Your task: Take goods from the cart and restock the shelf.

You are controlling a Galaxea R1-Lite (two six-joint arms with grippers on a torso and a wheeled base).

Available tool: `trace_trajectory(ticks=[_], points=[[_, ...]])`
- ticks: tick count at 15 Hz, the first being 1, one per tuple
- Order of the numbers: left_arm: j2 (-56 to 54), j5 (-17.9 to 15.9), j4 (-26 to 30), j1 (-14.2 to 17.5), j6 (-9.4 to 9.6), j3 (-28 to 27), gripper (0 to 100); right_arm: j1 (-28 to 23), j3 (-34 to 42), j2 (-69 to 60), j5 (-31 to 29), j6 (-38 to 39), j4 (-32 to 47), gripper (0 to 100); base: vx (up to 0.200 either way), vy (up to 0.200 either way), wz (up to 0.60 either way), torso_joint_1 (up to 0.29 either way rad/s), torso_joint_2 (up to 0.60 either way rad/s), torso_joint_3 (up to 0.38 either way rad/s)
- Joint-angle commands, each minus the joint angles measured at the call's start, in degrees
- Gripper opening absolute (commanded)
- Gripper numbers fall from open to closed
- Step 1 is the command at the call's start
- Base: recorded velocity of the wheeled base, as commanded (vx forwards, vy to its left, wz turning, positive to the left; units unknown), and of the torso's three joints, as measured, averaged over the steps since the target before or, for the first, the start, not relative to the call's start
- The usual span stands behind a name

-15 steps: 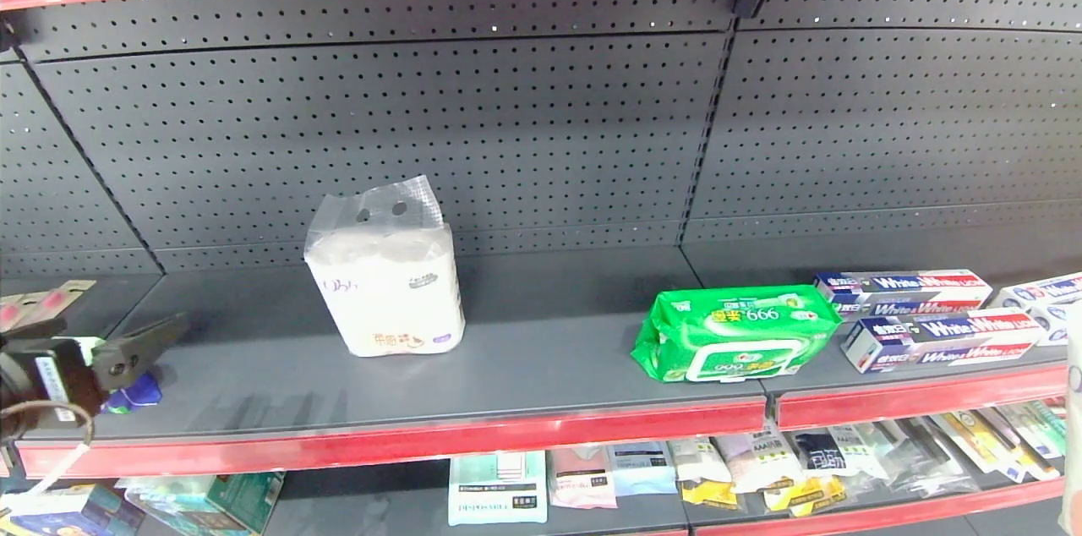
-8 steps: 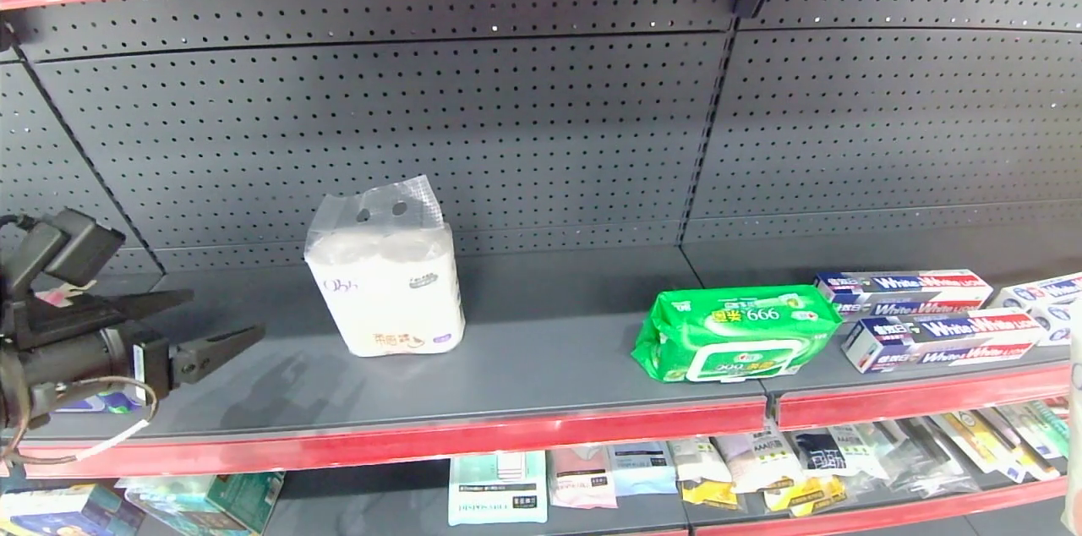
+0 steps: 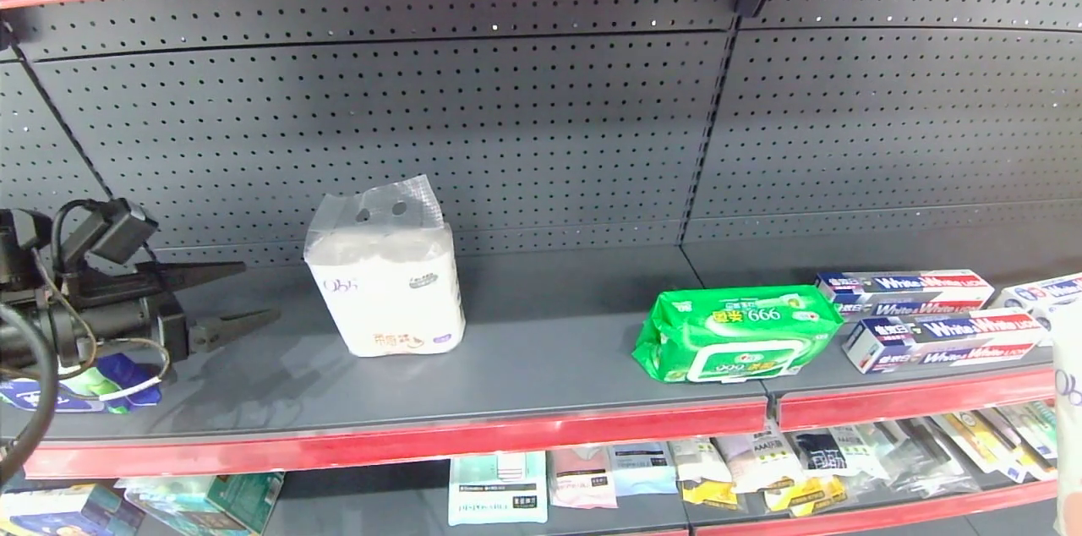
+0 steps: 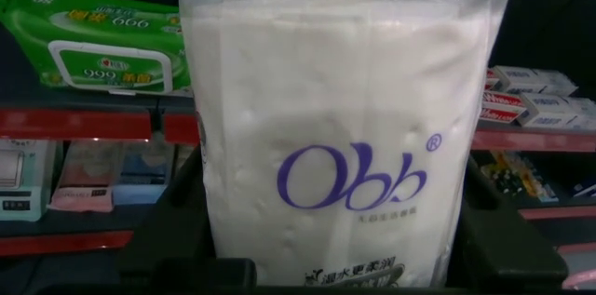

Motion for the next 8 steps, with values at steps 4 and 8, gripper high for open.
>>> trace_trajectory(ticks=[4, 8], points=[[9.04, -1.80, -0.25, -2.60, 1.59, -4.82, 100, -0.13, -0.30, 1.63, -0.08, -0.01, -0.07, 0, 0.000, 0.000, 0.00, 0.000, 0.00, 0.000], [10.89, -3.55, -0.07, -4.62, 1.77, -8.07, 100, -0.13, -0.47, 2.15, -0.08, -0.10, -0.25, 0, 0.000, 0.000, 0.00, 0.000, 0.00, 0.000]])
